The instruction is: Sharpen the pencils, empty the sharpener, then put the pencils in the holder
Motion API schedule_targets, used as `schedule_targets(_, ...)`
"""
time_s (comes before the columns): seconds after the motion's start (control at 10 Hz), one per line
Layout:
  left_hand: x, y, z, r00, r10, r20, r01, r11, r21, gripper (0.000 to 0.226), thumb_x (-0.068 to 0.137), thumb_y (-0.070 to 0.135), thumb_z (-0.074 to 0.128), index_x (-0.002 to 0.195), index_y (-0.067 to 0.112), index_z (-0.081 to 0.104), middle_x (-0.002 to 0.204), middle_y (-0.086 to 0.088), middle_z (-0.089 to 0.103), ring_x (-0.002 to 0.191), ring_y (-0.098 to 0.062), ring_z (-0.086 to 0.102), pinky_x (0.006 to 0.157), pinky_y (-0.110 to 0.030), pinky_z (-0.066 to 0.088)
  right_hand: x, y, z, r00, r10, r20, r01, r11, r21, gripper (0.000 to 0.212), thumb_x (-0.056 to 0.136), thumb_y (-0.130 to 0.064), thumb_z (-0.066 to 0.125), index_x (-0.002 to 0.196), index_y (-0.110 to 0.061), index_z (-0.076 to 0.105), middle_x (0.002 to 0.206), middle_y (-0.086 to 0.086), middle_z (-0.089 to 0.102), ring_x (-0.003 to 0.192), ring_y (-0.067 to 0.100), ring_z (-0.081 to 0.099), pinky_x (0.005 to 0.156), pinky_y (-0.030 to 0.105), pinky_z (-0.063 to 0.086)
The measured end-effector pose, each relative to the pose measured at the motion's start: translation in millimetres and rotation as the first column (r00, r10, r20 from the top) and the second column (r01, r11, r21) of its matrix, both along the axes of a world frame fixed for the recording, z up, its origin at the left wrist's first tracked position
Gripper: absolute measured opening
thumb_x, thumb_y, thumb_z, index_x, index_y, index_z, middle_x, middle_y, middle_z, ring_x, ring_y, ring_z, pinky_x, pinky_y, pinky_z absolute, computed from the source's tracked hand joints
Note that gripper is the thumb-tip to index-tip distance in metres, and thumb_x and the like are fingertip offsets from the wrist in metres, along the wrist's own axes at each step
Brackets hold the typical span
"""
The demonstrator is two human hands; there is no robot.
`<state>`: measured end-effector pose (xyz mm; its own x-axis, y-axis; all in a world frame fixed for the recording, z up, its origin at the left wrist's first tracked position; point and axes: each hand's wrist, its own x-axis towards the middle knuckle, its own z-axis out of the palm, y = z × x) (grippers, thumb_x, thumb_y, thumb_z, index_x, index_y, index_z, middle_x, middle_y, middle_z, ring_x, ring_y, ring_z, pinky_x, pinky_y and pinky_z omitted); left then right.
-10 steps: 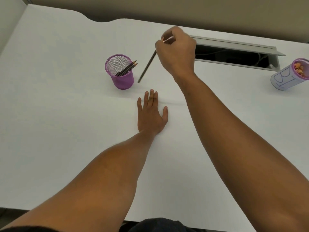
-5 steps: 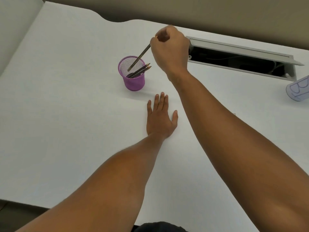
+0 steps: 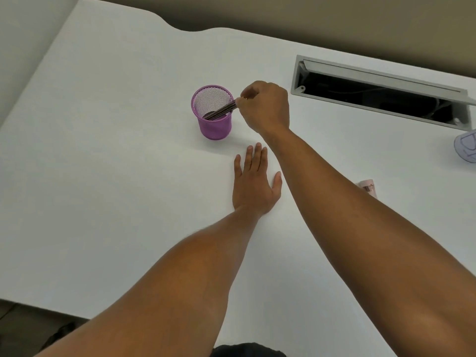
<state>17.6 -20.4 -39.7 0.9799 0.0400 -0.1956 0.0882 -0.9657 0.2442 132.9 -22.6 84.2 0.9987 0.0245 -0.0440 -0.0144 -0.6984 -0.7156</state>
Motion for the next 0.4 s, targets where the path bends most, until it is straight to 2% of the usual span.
schedule_targets(0.1, -0.5, 0.6, 0.1, 1.000, -0.006, -0.006, 0.006, 1.000, 0.005, 0.078, 0.099, 0.050, 0.034, 0.158, 0.012, 0.001, 0.168, -0.007, -0.003, 0.153, -0.022, -0.010, 0.122, -0.049, 0.000, -1.4, -0.6, -5.2, 1.000, -0.011, -0.014, 0.011, 1.000, 0.026, 0.014, 0.081, -0.024, 0.067, 0.093, -0.019, 0.072, 0.095, -0.003, 0.070, 0.085, 0.014, 0.064, 0.072, 0.029, 0.054)
schedule_targets(0.2, -0.4, 1.0, 0.9, 1.000, -0.001, 0.003, 0.001, 1.000, -0.016, 0.078, 0.099, 0.052, 0.033, 0.158, 0.013, 0.001, 0.168, -0.006, -0.003, 0.153, -0.021, -0.009, 0.123, -0.049, 0.000, -2.2, -0.6, -5.6, 0.999, -0.029, -0.014, 0.030, 0.998, 0.061, 0.024, 0.078, -0.032, 0.070, 0.098, -0.019, 0.070, 0.094, -0.003, 0.069, 0.087, 0.013, 0.063, 0.076, 0.030, 0.054)
schedule_targets(0.4, 0.0, 2.6, -0.4, 0.998, 0.041, 0.050, -0.040, 0.999, -0.034, 0.075, 0.100, 0.052, 0.030, 0.159, 0.014, 0.004, 0.168, -0.004, 0.000, 0.154, -0.020, -0.006, 0.123, -0.047, -0.001, -3.1, -9.9, -6.5, 0.997, -0.079, -0.016, 0.080, 0.994, 0.079, 0.034, 0.078, -0.036, 0.073, 0.106, -0.019, 0.064, 0.097, -0.003, 0.068, 0.091, 0.013, 0.062, 0.080, 0.031, 0.053)
